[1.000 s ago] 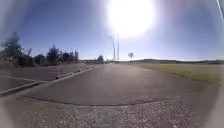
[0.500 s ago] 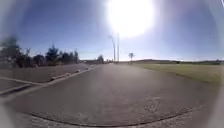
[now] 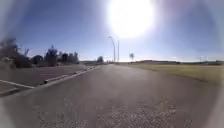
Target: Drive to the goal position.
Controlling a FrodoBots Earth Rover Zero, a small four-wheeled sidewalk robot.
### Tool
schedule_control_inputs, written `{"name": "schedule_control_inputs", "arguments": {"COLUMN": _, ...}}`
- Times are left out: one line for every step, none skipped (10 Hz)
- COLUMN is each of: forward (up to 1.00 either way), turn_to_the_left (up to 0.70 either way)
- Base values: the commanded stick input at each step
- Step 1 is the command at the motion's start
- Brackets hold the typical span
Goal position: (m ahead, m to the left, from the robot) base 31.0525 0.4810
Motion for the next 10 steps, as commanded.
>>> {"name": "schedule_control_inputs", "arguments": {"forward": 1.0, "turn_to_the_left": 0.0}}
{"name": "schedule_control_inputs", "arguments": {"forward": 1.0, "turn_to_the_left": 0.0}}
{"name": "schedule_control_inputs", "arguments": {"forward": 1.0, "turn_to_the_left": 0.02}}
{"name": "schedule_control_inputs", "arguments": {"forward": 1.0, "turn_to_the_left": 0.05}}
{"name": "schedule_control_inputs", "arguments": {"forward": 1.0, "turn_to_the_left": 0.39}}
{"name": "schedule_control_inputs", "arguments": {"forward": 1.0, "turn_to_the_left": 0.38}}
{"name": "schedule_control_inputs", "arguments": {"forward": 1.0, "turn_to_the_left": 0.0}}
{"name": "schedule_control_inputs", "arguments": {"forward": 1.0, "turn_to_the_left": 0.0}}
{"name": "schedule_control_inputs", "arguments": {"forward": 1.0, "turn_to_the_left": 0.0}}
{"name": "schedule_control_inputs", "arguments": {"forward": 1.0, "turn_to_the_left": 0.0}}
